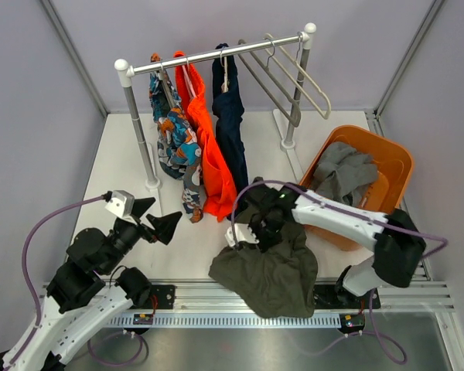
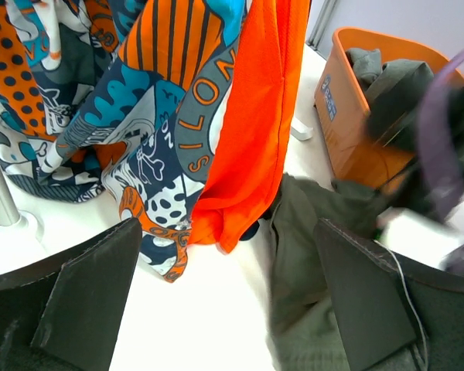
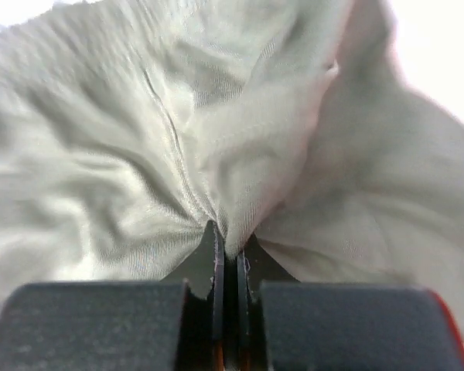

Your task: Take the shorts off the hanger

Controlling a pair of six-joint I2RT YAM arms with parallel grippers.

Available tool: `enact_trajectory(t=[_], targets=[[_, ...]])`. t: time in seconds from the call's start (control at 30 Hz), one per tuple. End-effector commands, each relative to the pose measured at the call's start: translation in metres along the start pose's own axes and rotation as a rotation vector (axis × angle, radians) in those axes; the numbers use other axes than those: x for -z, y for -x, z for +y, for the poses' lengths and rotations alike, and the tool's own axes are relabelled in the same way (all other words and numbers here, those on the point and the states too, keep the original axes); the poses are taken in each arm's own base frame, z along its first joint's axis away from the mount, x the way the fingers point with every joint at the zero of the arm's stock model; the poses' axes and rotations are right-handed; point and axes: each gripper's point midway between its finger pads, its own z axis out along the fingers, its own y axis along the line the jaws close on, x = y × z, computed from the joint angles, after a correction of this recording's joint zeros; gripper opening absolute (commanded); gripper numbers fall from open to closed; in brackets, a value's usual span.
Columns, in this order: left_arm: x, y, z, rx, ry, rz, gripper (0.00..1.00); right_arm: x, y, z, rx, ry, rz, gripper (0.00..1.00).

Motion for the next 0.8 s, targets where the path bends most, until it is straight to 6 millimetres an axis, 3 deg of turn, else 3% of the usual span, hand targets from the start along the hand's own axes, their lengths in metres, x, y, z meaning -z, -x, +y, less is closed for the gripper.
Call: enact_trajectory(t=[0.0,0.07,0.1,0.17,0.2,0.27,0.3,0.4,0.5,0.57,0.67,0.77], targets=[[0.005,0.026,0.000,-0.031,0.006,-0.060,0.99,0.099,0.072,0.022,0.094,-0.071,-0.299,0.00],[0.007,0.029,0.000,-0.038,0.009,-0.070,0.99,0.132,0.085,0.022,0.077,-0.122,-0.385,0.00],[0.007,0.030,0.001,-0.043,0.010,-0.073,0.99,0.163,0.088,0.017,0.068,-0.204,-0.419,0.00],[0.007,0.034,0.000,-0.048,0.007,-0.083,0.99,0.194,0.095,0.018,0.043,-0.270,-0.479,0.00],[0.007,0.035,-0.001,-0.053,0.003,-0.087,0.99,0.226,0.099,0.020,0.054,-0.363,-0.512,0.00],[0.005,0.037,-0.002,-0.059,-0.002,-0.091,0.99,0.256,0.107,0.025,0.010,-0.448,-0.576,0.00],[0.005,0.039,-0.003,-0.065,-0.005,-0.092,0.99,0.284,0.117,0.031,0.054,-0.547,-0.609,0.00],[0.003,0.044,-0.005,-0.080,-0.014,-0.102,0.99,0.334,0.117,0.036,0.021,-0.751,-0.645,0.00],[-0.001,0.048,-0.007,-0.101,-0.023,-0.106,0.99,0.376,0.098,0.032,-0.080,-0.970,-0.629,0.00],[-0.005,0.051,-0.009,-0.111,-0.030,-0.105,0.99,0.399,0.072,0.021,-0.218,-1.132,-0.602,0.00],[-0.009,0.052,-0.013,-0.125,-0.050,-0.099,0.99,0.423,0.038,0.018,-0.395,-1.335,-0.597,0.00],[-0.013,0.051,-0.018,-0.128,-0.076,-0.095,0.99,0.449,0.013,0.029,-0.491,-1.549,-0.596,0.00]])
